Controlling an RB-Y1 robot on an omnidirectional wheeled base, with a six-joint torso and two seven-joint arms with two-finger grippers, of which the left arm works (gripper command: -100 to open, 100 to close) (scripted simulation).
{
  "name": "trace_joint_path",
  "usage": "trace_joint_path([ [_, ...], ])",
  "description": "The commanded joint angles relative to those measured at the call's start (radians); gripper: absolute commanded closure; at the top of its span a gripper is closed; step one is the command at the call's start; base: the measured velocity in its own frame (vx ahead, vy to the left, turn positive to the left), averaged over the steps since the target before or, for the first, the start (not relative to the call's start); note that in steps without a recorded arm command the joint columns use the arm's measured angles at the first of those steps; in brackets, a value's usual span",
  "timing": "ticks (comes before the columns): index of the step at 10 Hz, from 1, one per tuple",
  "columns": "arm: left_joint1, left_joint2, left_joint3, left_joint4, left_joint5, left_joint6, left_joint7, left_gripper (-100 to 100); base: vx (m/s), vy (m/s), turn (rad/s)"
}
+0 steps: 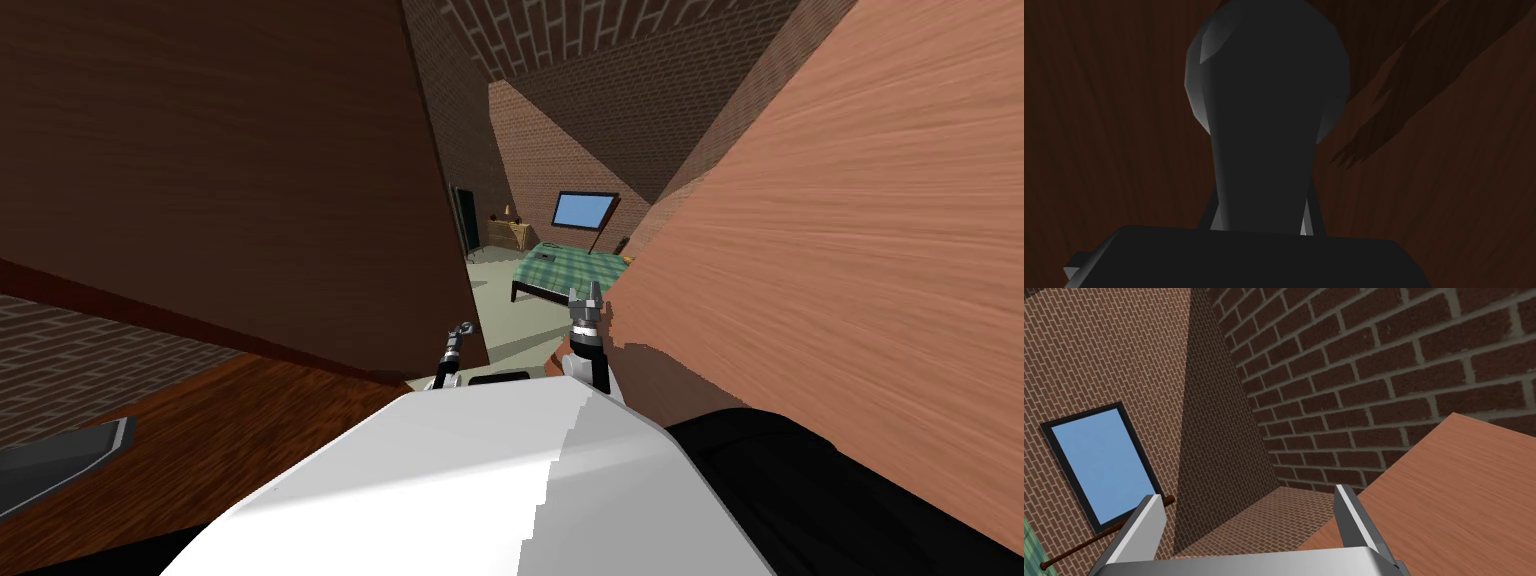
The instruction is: Push the door open
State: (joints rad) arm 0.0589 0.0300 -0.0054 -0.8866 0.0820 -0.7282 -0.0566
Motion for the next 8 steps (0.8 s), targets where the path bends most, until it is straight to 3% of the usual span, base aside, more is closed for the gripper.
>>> trace_joint_path([
  [1,-0.01,0.013,0.029,0.003,0.011,-0.009,-0.014,100,0.199,-0.007,0.05],
  [3,-0.012,0.015,0.046,0.004,0.018,-0.01,-0.022,100,0.203,-0.01,0.061],
  [8,-0.014,0.015,0.083,0.005,0.035,-0.012,-0.041,100,0.108,-0.019,0.04],
])
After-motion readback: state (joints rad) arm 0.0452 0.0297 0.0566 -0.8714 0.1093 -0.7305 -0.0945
